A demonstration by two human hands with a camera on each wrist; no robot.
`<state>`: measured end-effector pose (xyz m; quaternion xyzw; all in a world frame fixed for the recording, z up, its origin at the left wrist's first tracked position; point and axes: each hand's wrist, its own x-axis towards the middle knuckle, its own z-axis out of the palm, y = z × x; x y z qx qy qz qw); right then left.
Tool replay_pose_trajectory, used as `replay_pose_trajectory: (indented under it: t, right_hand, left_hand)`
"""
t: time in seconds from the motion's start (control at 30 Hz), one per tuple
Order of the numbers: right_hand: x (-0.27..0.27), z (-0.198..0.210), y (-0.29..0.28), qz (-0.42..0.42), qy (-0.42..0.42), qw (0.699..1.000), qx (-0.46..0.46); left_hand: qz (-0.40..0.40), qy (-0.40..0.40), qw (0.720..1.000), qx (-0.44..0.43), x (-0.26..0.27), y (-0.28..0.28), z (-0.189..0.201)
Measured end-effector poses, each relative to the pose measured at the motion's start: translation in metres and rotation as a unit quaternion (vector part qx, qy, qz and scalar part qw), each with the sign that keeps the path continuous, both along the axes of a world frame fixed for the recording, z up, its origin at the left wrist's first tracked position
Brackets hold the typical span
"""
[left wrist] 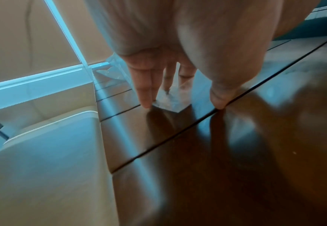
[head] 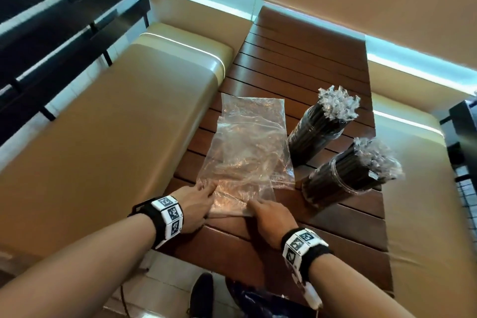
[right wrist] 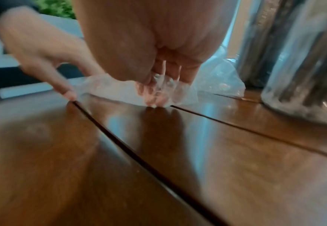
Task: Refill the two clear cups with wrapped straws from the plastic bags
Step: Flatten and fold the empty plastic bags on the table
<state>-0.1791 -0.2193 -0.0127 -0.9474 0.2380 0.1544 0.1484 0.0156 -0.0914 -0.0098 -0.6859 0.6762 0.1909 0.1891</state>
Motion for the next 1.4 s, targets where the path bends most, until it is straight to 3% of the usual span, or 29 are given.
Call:
replay_pose_trajectory:
  t: [0.13, 0.23, 0.43, 0.53, 0.63, 0.77, 0.93, 1.03, 1.13, 1.27, 1.4]
  right_hand:
    - [-0.007, -0.013, -0.008, -0.083, -0.006, 0.996, 0.011]
    - [-0.006, -0.020, -0.014, -0.091, 0.002, 0.996, -0.005]
    - [-0.001, -0.023, -0.011, -0.125, -0.031, 0.991, -0.041]
    - [-0.005, -0.024, -0.008, -0.055, -0.029, 0.994, -0.089]
    - [-0.011, -0.018, -0.006, 0.004, -0.031, 0.990, -0.141]
    - [-0.020, -0.013, -0.012, 0.059, -0.022, 0.986, -0.156]
    - [-0.012, -0.014, -0.013, 0.073, -0.009, 0.982, -0.172]
    - [-0.010, -0.009, -0.011, 0.088, 0.005, 0.986, -0.140]
    - [-0.006, -0.009, -0.015, 0.032, 0.009, 0.995, -0.097]
    - [0.004, -0.006, -0.031, -0.095, 0.005, 0.995, 0.017]
    - [0.015, -0.010, -0.034, -0.113, 0.004, 0.993, -0.028]
  left_hand:
    - [0.075, 0.043, 0.996, -0.006, 0.010, 0.005, -0.001]
    - [0.146, 0.089, 0.984, -0.044, 0.014, 0.003, -0.004]
    - [0.252, 0.049, 0.956, -0.139, 0.007, -0.002, -0.014]
    - [0.086, 0.009, 0.982, -0.170, 0.002, -0.004, -0.011]
    - [-0.069, -0.040, 0.977, -0.199, -0.002, -0.003, -0.018]
    - [-0.091, -0.050, 0.982, -0.159, 0.001, -0.002, -0.018]
    - [0.008, 0.026, 0.990, -0.137, -0.002, -0.003, -0.020]
    - [0.143, 0.126, 0.968, -0.164, 0.002, -0.009, -0.018]
    - [0.210, 0.160, 0.950, -0.165, 0.010, -0.016, -0.017]
    - [0.327, 0.151, 0.917, -0.170, 0.024, -0.018, -0.024]
    - [0.341, 0.098, 0.921, -0.160, 0.023, -0.022, -0.027]
